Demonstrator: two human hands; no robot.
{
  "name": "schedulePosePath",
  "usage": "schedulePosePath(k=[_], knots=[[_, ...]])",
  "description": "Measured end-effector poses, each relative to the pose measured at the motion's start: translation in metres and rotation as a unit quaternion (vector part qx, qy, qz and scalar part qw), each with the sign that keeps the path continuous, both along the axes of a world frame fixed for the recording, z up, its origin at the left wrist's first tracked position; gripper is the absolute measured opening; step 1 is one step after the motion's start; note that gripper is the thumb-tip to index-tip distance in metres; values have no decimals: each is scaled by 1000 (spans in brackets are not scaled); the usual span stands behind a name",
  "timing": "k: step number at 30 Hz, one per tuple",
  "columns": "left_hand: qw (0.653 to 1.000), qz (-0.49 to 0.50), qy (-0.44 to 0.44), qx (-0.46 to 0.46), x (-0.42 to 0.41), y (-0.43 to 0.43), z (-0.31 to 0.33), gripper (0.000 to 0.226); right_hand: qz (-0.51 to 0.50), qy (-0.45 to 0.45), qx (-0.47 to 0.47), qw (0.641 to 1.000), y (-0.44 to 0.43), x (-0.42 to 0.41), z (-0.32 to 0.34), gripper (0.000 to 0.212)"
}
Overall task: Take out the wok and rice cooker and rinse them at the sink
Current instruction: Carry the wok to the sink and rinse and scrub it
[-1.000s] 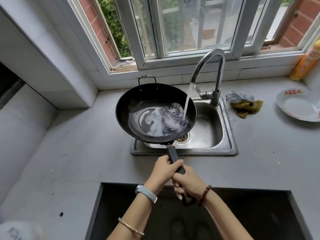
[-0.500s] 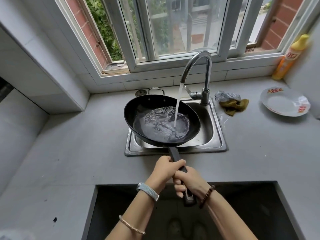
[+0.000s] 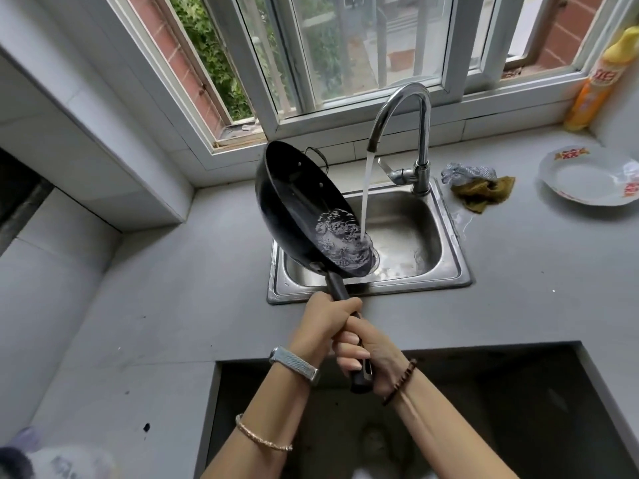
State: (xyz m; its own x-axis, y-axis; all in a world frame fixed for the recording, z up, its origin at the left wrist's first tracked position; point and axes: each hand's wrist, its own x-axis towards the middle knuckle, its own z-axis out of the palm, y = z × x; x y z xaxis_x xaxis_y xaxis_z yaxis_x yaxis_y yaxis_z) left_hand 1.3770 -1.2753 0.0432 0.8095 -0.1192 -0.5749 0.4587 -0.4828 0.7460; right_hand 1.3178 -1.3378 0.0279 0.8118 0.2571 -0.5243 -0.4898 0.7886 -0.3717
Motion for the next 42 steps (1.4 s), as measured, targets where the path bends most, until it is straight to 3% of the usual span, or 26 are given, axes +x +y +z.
schedulePosePath(k=[3, 9, 16, 25, 30, 37, 42], knots=[[1000, 23, -10, 15, 5, 8, 6, 20, -34, 14, 85, 996, 12, 4, 4, 47], [997, 10, -43, 71, 12, 24, 17, 17, -36, -20, 168, 985, 27, 9, 15, 30], [985, -17, -94, 146, 13, 37, 29, 47, -4, -52, 179, 983, 37, 8, 23, 33], [973, -33, -111, 202, 8, 47, 45, 47, 7, -66, 198, 978, 46, 5, 30, 38], [964, -32, -124, 234, 10, 51, 42, 23, 16, -73, 183, 980, 47, 4, 31, 40], [961, -42, -134, 237, 11, 53, 39, 45, 14, -62, 213, 975, 49, 5, 26, 44], [951, -48, -148, 267, 16, 58, 45, 31, 27, -118, 268, 956, 56, 7, 28, 48]])
